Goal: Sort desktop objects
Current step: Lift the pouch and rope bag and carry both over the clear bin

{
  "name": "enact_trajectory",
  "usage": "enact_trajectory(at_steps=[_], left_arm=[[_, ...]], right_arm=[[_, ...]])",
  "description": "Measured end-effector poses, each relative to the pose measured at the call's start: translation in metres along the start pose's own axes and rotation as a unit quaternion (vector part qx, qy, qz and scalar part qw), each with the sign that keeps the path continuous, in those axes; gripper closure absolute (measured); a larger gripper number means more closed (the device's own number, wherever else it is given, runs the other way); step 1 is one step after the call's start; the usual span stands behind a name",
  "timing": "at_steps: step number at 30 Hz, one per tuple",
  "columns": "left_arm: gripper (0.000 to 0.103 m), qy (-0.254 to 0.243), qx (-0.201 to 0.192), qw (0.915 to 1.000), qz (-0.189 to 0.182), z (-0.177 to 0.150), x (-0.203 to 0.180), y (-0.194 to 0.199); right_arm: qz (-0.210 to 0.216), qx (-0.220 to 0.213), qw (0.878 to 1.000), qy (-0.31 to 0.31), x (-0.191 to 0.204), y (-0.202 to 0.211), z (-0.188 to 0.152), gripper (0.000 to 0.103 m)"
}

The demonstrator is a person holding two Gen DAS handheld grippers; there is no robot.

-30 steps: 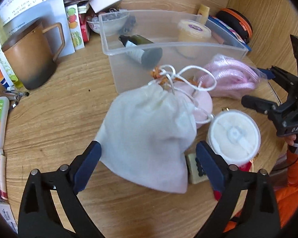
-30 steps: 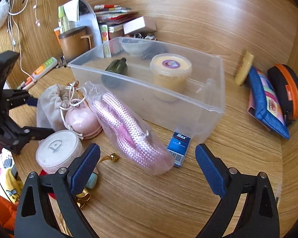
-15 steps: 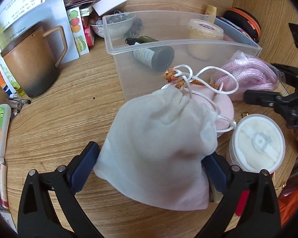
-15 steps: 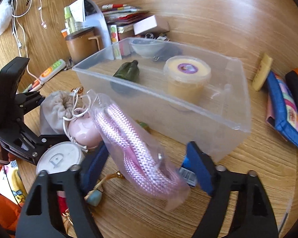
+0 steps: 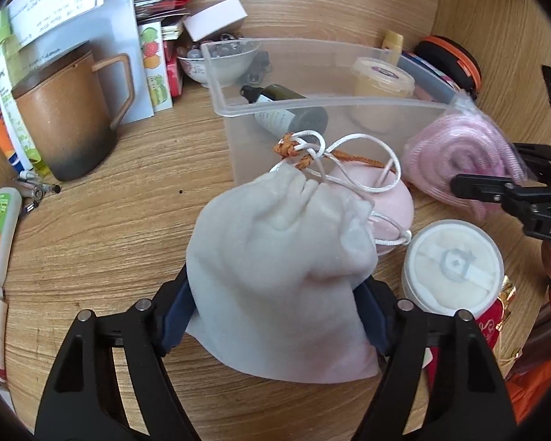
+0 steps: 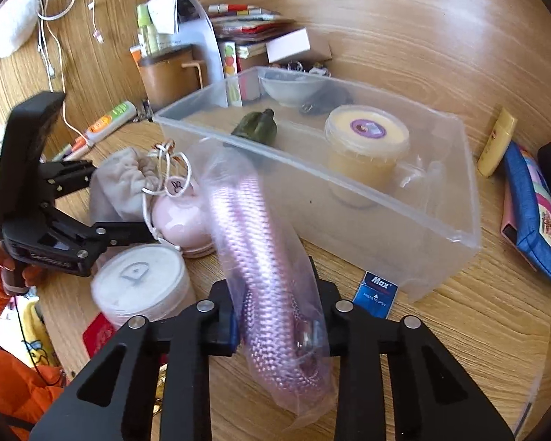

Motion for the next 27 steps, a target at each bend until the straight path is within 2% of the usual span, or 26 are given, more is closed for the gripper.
enact_trajectory(at_steps=[7, 16, 27], left_arm=[[0.028, 0.028, -0.028, 0.9992, 0.007, -0.002, 0.013, 0.015], [0.028, 0.040, -0.070, 0.9967, 0.011, 0.006, 0.018, 0.050], [0.028, 0.019, -0.106, 0.9940, 0.022, 0.031, 0.011, 0.079]], right_arm=[[-0.005, -0.033, 0.999, -0.006, -0.001, 0.026, 0.002, 0.079], [-0.003, -0.070, 0.997, -0.028, -0.009, 0.050, 0.008, 0.079], [-0.009, -0.100, 0.994, -0.036, -0.016, 0.071, 0.014, 0.079]])
Point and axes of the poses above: each gripper's, at about its wrist camera, not at the fingertips, and y roughly against the way its jaws point, x to its left, z to its top, the point moved 5 cm from there along -y, roughly the way its jaws point, and after that the axes turned 6 degrees about x, right-handed, at the moved point
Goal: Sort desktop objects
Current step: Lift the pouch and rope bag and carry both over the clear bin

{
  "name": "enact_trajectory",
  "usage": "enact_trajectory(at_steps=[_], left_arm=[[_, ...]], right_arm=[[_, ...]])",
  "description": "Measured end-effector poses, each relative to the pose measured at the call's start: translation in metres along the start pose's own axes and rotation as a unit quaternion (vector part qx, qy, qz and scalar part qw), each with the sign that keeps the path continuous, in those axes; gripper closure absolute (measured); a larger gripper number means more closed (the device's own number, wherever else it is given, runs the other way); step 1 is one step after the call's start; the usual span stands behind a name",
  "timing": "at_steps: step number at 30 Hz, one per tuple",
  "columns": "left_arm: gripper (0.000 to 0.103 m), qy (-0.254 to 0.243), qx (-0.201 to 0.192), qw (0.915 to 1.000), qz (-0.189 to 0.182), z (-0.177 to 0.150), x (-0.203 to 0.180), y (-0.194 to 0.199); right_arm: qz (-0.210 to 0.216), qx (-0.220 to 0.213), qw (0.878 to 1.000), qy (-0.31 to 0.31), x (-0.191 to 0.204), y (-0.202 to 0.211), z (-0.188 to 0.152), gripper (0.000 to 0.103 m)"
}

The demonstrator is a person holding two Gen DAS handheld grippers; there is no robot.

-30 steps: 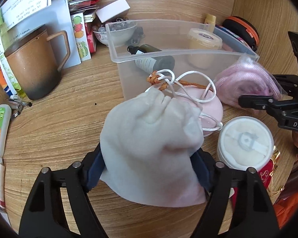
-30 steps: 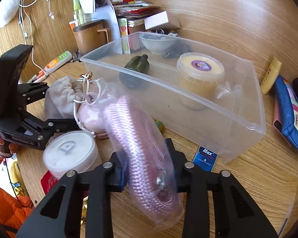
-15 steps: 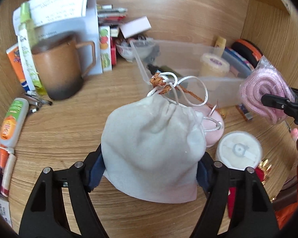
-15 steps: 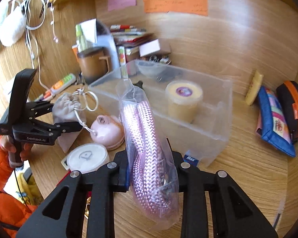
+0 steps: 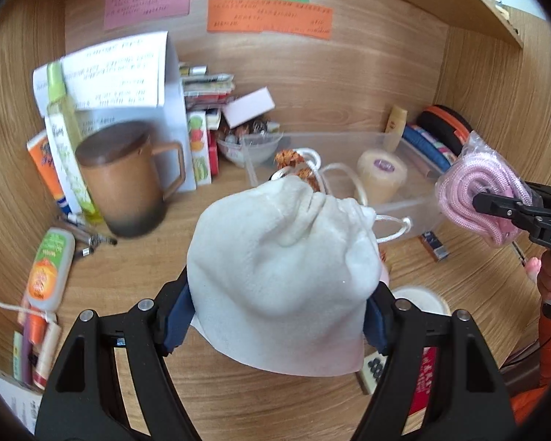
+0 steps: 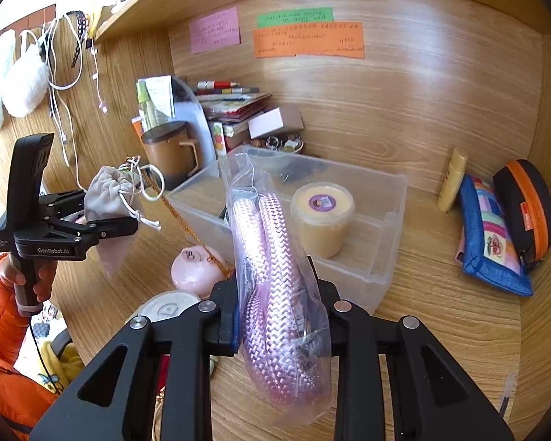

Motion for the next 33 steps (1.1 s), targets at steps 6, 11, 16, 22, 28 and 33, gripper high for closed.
enact_trajectory(at_steps=[6, 11, 16, 22, 28, 33], left_arm=[[0.028, -0.019, -0.014, 0.9997, -0.008, 0.023, -0.011, 0.005], [0.028, -0.024, -0.010, 0.9994, -0.024, 0.040, -0.017, -0.003], [0.028, -0.015, 0.002, 0.9985, -0.053, 0.056, -0.018, -0.020], [0.028, -0.003, 0.010, 0.9973, -0.073, 0.074, -0.014, -0.037], [0.028, 0.001, 0.024, 0.9966, -0.078, 0.087, -0.013, -0.060], [0.028, -0.001, 0.046, 0.9958, -0.079, 0.089, -0.012, -0.083]], right_arm=[[0.000, -0.016, 1.000, -0.012, -0.007, 0.004, 0.010, 0.079], [0.002, -0.025, 0.999, -0.025, -0.017, 0.002, 0.017, 0.080], [0.009, -0.024, 0.999, -0.028, -0.023, -0.004, 0.023, 0.080], [0.014, -0.033, 0.999, -0.024, -0.025, 0.001, 0.032, 0.080], [0.002, -0.047, 0.999, -0.027, -0.034, 0.007, 0.046, 0.080], [-0.021, -0.048, 0.998, -0.034, -0.043, -0.001, 0.059, 0.080]])
Point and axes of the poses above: each gripper's, at about its wrist camera, not at the fingertips, and y roughly against the way its jaws point, x to its left, z to its top, the point moved 5 cm from there along -y, roughly the way its jaws point, and after that the axes turned 6 degrees about x, right-handed, at the moved point
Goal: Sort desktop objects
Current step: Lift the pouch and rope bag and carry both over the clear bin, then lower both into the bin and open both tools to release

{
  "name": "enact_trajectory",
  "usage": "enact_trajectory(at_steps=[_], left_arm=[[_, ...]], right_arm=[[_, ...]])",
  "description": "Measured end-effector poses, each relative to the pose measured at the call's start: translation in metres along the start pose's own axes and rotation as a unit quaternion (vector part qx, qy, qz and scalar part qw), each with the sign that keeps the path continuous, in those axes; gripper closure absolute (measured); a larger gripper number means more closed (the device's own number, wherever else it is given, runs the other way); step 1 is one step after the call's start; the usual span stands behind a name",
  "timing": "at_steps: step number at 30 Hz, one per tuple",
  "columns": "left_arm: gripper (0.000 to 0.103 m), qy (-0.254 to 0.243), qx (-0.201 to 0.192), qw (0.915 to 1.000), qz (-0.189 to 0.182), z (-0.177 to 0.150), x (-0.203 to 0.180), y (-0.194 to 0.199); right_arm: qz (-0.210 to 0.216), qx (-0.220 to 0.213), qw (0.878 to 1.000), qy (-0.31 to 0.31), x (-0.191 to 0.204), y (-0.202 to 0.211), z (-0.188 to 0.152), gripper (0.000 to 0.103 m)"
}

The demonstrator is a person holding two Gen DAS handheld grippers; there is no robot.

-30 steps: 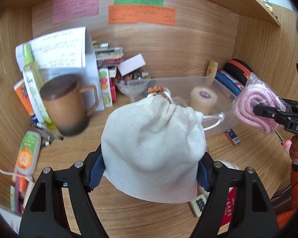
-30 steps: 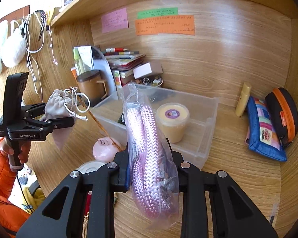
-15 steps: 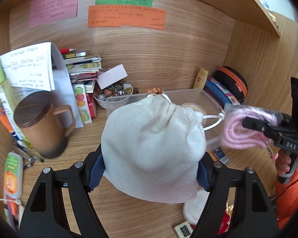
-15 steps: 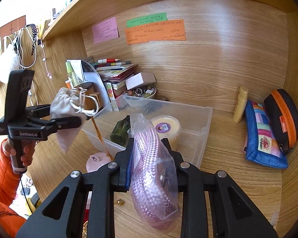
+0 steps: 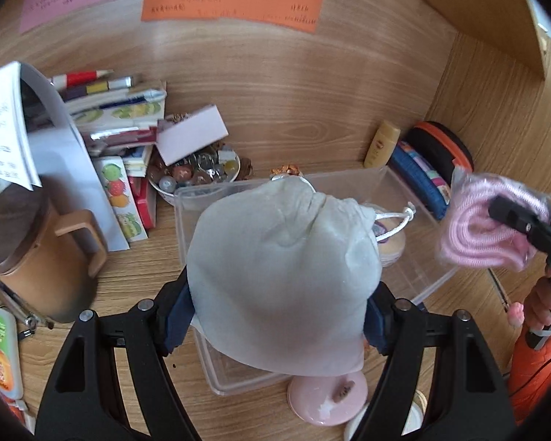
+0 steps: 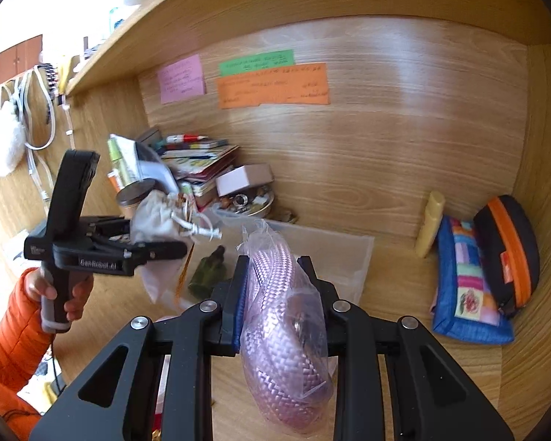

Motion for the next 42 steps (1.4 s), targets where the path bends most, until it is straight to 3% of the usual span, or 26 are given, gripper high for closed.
enact_trajectory(at_steps=[8, 17, 28, 38, 42], left_arm=[[0.028, -0.031, 0.010, 0.9995, 0.008, 0.009, -0.001, -0.013], [0.027, -0.052, 0.028, 0.9983, 0.000, 0.014, -0.004, -0.038], [0.027, -0.080, 0.039, 0.9960, 0.004, 0.006, -0.010, -0.052], [0.025, -0.086, 0.050, 0.9950, 0.007, 0.009, -0.011, -0.055], [0.024, -0.080, 0.049, 0.9955, 0.013, 0.010, -0.008, -0.051]], right_arm=[[-0.027, 0.015, 0.999, -0.034, -0.018, -0.033, 0.011, 0.080], [-0.105, 0.011, 0.993, -0.045, -0.028, -0.053, 0.020, 0.080], [-0.104, 0.052, 0.992, -0.044, -0.027, -0.084, 0.007, 0.080], [-0.116, 0.061, 0.991, -0.008, -0.015, -0.091, 0.001, 0.080], [-0.103, 0.058, 0.993, 0.003, -0.007, -0.089, 0.002, 0.079]])
Point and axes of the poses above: each gripper's, at about its wrist camera, not at the fingertips, and y roughly against the way its jaws point, x to its left, z to its top, the point moved 5 cm from there along -y, roughly the way its jaws point, and after that the axes turned 6 degrees about x, right-handed, at the moved point
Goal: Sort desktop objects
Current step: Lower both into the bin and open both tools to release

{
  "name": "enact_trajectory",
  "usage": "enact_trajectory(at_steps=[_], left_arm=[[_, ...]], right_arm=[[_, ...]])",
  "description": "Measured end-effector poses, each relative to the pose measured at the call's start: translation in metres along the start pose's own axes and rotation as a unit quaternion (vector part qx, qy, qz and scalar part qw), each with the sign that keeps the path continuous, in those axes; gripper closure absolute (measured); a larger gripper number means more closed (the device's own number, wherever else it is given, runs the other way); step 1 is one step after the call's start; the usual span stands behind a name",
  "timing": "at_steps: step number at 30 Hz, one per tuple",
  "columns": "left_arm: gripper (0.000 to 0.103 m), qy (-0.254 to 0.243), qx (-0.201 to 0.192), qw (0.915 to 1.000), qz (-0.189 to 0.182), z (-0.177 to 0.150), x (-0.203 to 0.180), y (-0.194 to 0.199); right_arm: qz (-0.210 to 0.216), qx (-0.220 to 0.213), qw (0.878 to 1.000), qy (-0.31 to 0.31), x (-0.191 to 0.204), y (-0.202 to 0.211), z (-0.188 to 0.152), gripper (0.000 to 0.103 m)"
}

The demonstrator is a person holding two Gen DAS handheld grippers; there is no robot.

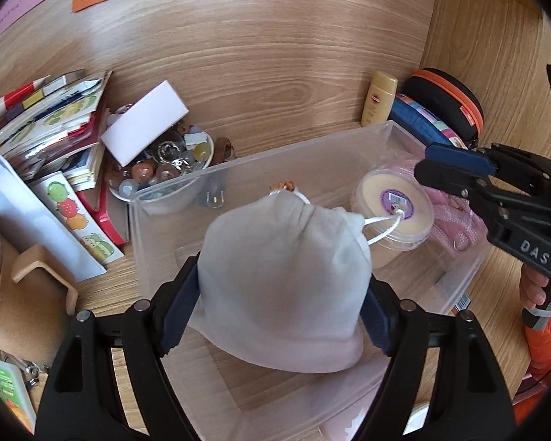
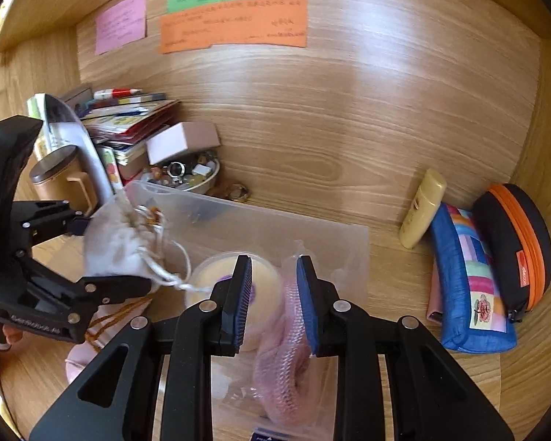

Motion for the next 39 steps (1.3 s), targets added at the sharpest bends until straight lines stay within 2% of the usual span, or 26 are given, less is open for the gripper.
enact_trajectory(at_steps=[2, 4, 7, 11, 15, 17, 19, 27, 33, 35, 39], left_arm=[[0.024, -0.011, 0.001, 0.9999, -0.010, -0.001, 0.000, 0.003], [0.024, -0.011, -0.001, 0.9999, -0.004, -0.001, 0.000, 0.007], [0.021, -0.011, -0.007, 0.9999, 0.000, -0.003, -0.001, 0.014], [0.017, -0.015, -0.021, 0.9996, 0.012, -0.003, -0.003, 0.027], [0.012, -0.018, -0.037, 0.9988, 0.027, -0.007, -0.011, 0.046], [0.010, -0.017, -0.042, 0.9985, 0.032, -0.009, -0.015, 0.054], [0.009, -0.015, -0.044, 0.9982, 0.038, -0.014, -0.019, 0.060], [0.007, -0.010, -0.038, 0.9979, 0.051, -0.036, -0.028, 0.070], [0.007, -0.004, -0.023, 0.9985, 0.050, -0.055, -0.035, 0.067], [0.007, 0.000, -0.018, 0.9981, 0.060, -0.060, -0.038, 0.065], [0.007, -0.005, -0.010, 0.9972, 0.074, -0.073, -0.048, 0.062]], right_arm=[[0.011, 0.002, 1.000, 0.001, 0.002, 0.000, 0.000, 0.076], [0.026, 0.006, 1.000, -0.001, 0.004, 0.000, -0.001, 0.073], [0.022, 0.003, 1.000, 0.004, 0.008, 0.003, -0.002, 0.067], [0.018, -0.010, 1.000, 0.012, 0.013, 0.011, 0.000, 0.051], [0.012, -0.022, 0.999, 0.020, 0.017, 0.022, 0.002, 0.044], [0.000, -0.031, 0.999, 0.013, 0.015, 0.027, 0.003, 0.028], [-0.002, -0.041, 0.999, 0.008, 0.014, 0.035, 0.004, 0.022], [-0.024, -0.065, 0.997, 0.021, 0.014, 0.061, -0.003, 0.017], [-0.028, -0.066, 0.997, 0.025, 0.013, 0.073, -0.018, 0.015], [-0.029, -0.065, 0.997, 0.020, 0.010, 0.075, -0.025, 0.007], [-0.027, -0.059, 0.998, 0.011, 0.003, 0.078, -0.038, 0.006]])
Point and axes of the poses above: each gripper's, at about its wrist camera, not at the fingertips, and y roughly against the way its jaws point, x to its left, z to its top, the point moved 5 cm from there along -y, roughly the way its jaws point, and after that the axes turned 6 degrees about x, right-handed, at the moved point
